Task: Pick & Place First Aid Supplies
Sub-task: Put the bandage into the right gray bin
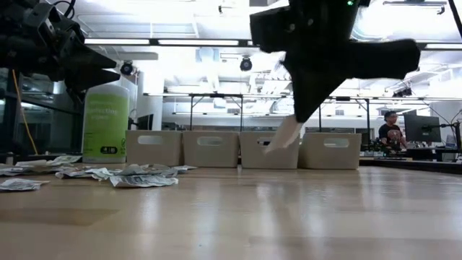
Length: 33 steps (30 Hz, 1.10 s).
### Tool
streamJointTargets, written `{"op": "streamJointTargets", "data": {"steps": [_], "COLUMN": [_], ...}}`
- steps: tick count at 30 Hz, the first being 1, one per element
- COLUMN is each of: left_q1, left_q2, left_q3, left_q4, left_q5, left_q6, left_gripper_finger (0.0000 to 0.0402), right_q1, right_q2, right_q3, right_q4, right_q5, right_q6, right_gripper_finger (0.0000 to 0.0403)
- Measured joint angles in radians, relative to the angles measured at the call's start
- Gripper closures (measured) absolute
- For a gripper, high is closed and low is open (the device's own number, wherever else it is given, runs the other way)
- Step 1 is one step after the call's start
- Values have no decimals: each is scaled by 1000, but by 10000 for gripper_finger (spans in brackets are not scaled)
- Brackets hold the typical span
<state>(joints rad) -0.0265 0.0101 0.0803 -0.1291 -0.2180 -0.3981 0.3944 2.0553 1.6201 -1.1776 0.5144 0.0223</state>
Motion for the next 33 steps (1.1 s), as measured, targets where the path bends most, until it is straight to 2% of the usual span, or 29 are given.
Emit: {"op": "streamJointTargets", "data": {"steps": [3,9,11,14,19,26,29,33], "left_q1": [0,0,0,0,0,0,0,0], "left_q2": [0,0,0,0,0,0,0,0], "left_q3": [0,0,0,0,0,0,0,0], "left_q4": [0,0,0,0,0,0,0,0], "left_q5": [0,0,0,0,0,0,0,0], "left_q6": [0,0,0,0,0,0,0,0], "left_gripper_finger": [252,252,252,252,252,252,252,252], "right_q1": [-2,-2,-2,-1,-42,-162,-233,-353], "right_q2": [-11,-61,-87,-155,-239,-392,-457,-541], "right_q3": [1,1,-12,-104,-287,-504,-567,-620], "right_q4": [-65,-359,-390,-351,-390,-345,-260,-116], "right_q5": [22,230,275,284,320,376,430,435], "right_q6": [94,406,498,514,706,727,640,459], "right_gripper_finger": [403,403,403,403,403,403,403,403]}}
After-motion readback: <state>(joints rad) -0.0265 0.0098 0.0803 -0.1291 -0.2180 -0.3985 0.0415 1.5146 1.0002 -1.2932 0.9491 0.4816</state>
